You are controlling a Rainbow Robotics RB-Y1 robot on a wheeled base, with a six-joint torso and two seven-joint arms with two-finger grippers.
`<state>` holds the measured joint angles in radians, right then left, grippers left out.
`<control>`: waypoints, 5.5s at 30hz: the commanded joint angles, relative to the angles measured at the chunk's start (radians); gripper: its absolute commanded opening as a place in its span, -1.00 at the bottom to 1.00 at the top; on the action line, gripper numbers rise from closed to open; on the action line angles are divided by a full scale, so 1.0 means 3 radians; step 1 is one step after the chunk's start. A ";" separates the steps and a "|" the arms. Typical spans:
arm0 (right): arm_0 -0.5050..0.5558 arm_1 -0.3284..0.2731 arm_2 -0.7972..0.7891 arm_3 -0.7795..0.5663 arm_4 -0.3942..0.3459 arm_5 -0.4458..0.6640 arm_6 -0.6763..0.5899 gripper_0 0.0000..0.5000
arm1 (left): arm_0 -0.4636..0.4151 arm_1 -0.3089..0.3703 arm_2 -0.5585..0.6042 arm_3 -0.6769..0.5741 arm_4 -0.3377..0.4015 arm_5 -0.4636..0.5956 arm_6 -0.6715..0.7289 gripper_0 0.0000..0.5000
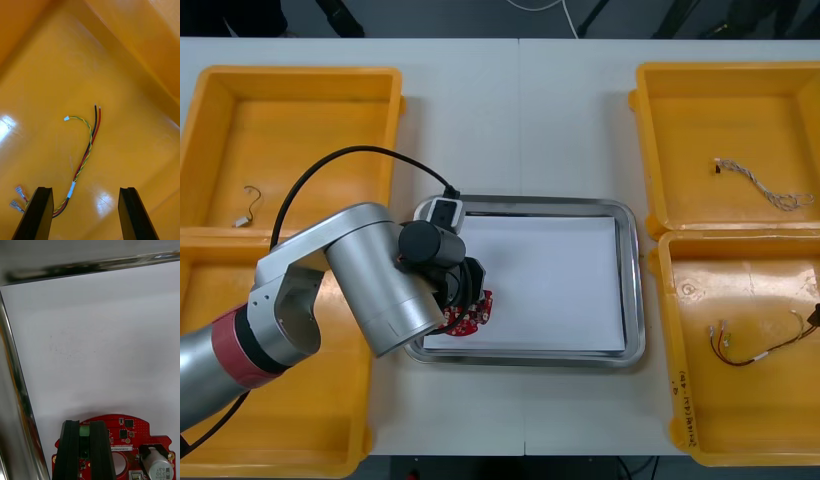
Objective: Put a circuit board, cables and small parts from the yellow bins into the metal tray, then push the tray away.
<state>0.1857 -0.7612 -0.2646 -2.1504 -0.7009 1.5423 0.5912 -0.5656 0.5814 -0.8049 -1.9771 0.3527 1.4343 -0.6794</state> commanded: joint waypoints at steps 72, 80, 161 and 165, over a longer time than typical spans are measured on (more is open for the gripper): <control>-0.0036 0.0916 0.0325 0.0623 0.0450 -0.0483 -0.0432 1.00 | -0.0671 0.0061 0.1880 -0.0410 0.1258 0.1619 -0.0123 1.00; -0.0036 0.0916 0.0371 0.0633 0.0445 -0.0483 -0.0442 -1.00 | -0.0666 0.0363 0.2392 -0.0124 0.1529 0.1619 -0.0466 1.00; -0.1959 -0.0643 0.0754 -0.0860 -0.1125 0.1133 0.2601 -1.00 | -0.0528 0.0527 0.2872 0.2571 0.0992 0.0143 -0.2844 1.00; -0.2107 -0.0643 0.0979 -0.0804 -0.1125 0.0985 0.2907 -1.00 | -0.0457 0.0501 0.2811 0.2566 0.1008 0.0010 -0.2838 1.00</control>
<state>-0.3821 -0.9154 -0.0321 -2.3994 -1.0329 1.8683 1.3418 -0.7175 0.7445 0.0576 -1.1918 0.6460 1.4738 -1.4765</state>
